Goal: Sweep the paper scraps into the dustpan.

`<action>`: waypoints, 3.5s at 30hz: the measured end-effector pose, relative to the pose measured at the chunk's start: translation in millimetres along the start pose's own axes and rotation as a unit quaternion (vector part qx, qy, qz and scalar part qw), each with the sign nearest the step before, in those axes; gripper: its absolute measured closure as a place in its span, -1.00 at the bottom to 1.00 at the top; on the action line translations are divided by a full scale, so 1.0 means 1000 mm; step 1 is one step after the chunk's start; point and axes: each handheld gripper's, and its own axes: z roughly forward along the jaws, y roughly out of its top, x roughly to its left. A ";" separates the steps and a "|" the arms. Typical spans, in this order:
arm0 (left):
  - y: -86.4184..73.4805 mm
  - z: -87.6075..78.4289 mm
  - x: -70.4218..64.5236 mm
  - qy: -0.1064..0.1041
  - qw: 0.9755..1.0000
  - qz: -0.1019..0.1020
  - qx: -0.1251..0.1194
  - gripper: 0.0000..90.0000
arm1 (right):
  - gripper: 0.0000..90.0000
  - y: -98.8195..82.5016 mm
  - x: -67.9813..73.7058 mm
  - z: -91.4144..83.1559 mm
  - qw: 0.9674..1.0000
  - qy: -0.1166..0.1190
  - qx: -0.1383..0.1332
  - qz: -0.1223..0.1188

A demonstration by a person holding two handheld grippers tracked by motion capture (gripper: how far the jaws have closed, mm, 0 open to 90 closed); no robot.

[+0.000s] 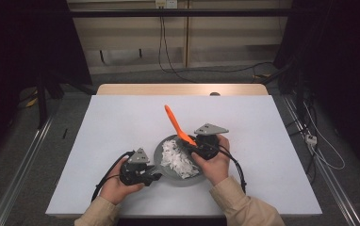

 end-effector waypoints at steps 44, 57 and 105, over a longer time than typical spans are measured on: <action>-0.005 -0.020 0.010 -0.007 1.000 -0.001 0.005 0.40 | 0.58 -0.008 -0.053 -0.019 0.998 -0.034 0.007 0.058; -0.005 -0.013 0.010 -0.018 0.999 -0.001 0.033 0.40 | 0.58 -0.012 -0.026 0.004 1.000 -0.005 0.028 0.010; -0.008 -0.018 0.016 -0.005 1.000 -0.007 0.018 0.40 | 0.58 -0.015 -0.040 -0.007 0.999 -0.009 0.039 0.006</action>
